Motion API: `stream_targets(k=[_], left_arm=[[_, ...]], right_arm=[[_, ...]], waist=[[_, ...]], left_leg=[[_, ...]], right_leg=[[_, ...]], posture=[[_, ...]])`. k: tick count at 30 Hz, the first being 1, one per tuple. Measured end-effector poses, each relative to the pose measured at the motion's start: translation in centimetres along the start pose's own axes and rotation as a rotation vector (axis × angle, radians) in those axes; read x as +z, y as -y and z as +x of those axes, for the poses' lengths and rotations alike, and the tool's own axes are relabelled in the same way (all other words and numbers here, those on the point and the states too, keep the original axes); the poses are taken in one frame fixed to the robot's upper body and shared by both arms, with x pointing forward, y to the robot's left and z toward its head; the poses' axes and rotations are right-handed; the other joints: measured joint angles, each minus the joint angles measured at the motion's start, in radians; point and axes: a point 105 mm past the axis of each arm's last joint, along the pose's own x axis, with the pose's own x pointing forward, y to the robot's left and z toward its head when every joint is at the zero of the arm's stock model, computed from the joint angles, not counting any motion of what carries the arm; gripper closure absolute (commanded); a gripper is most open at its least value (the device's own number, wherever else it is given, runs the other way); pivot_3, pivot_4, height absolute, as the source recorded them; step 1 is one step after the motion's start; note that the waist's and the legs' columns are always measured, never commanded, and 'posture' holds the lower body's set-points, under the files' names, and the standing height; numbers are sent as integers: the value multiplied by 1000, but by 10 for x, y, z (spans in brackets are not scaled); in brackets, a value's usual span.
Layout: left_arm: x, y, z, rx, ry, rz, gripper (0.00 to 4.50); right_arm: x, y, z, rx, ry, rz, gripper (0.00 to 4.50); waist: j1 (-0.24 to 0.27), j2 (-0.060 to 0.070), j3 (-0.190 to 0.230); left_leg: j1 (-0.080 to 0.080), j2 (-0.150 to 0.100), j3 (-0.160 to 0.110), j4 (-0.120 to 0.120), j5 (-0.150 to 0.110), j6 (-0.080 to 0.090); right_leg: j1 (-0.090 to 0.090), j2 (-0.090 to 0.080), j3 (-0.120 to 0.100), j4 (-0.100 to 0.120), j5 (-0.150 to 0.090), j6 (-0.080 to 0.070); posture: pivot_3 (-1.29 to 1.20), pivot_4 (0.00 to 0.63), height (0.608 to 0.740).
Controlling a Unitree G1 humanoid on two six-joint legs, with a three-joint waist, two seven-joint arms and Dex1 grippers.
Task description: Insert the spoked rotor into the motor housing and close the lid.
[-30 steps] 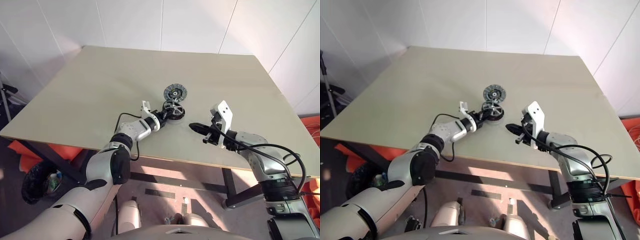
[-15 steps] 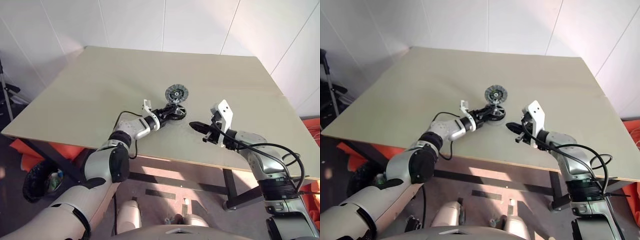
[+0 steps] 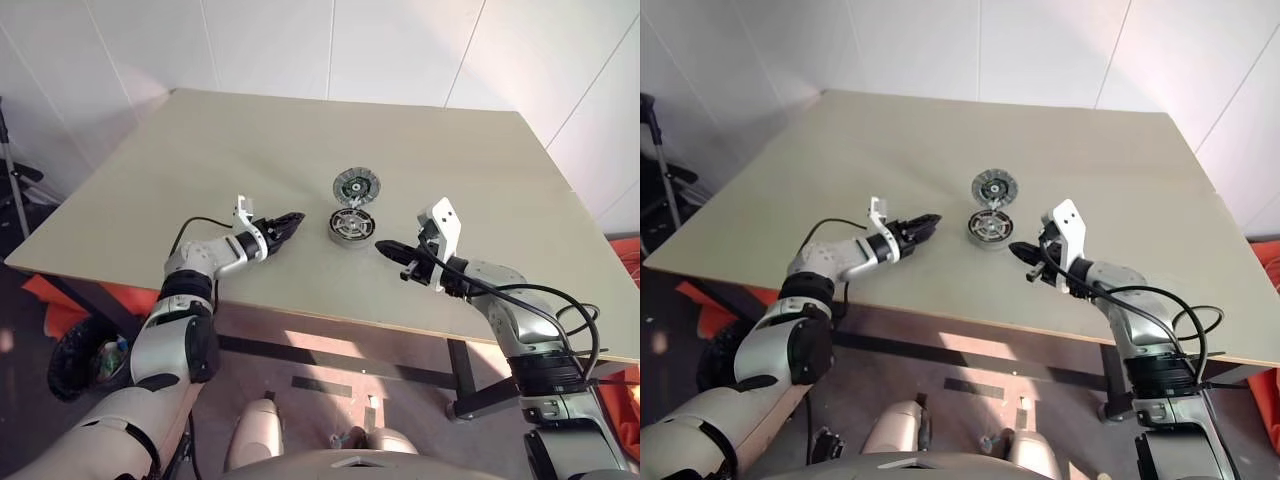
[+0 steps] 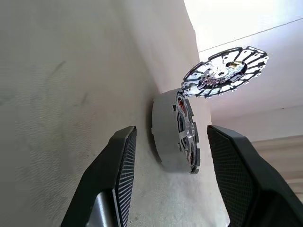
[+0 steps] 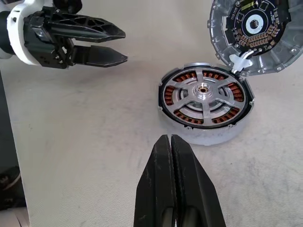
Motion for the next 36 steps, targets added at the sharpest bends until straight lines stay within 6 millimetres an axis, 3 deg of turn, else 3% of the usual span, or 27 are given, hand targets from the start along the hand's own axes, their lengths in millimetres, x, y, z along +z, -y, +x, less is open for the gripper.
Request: stream_targets(k=[6,12,15,24,31,36], left_arm=[[-1,-9,-11,125,58,408,1959],[-1,9,-7,110,98,629,1959],[-3,11,-6,109,106,653,1959],[-13,-1,-10,146,85,647,1959],[-12,-1,-10,156,91,652,1959],[-12,-1,-10,159,90,653,1959]], right_arm=[[19,7,26,-42,55,-1,4500],[6,19,55,-118,14,44,4500],[0,25,66,-151,-7,61,4500],[2,29,70,-176,8,34,4500],[4,15,82,-140,13,25,4500],[24,18,86,-147,52,-9,4500]], waist=[[-10,0,0],[-17,0,0],[-26,0,0],[-26,0,0],[-27,0,0],[-27,0,0]], left_leg=[[0,1,0,0,1,-2],[-2,1,0,0,4,-6],[-5,1,0,0,4,-7],[-10,1,0,3,4,-7],[-8,1,0,4,5,-9],[-9,1,0,4,6,-7]], right_leg=[[-1,1,0,1,0,0],[-2,1,-1,1,0,0],[-5,1,-1,3,0,0],[-12,1,0,12,2,4],[-12,1,0,15,0,0],[-13,1,1,15,0,0]], posture=[[0,0,740],[0,0,740],[0,0,740],[0,0,740],[0,0,740],[0,0,740]])
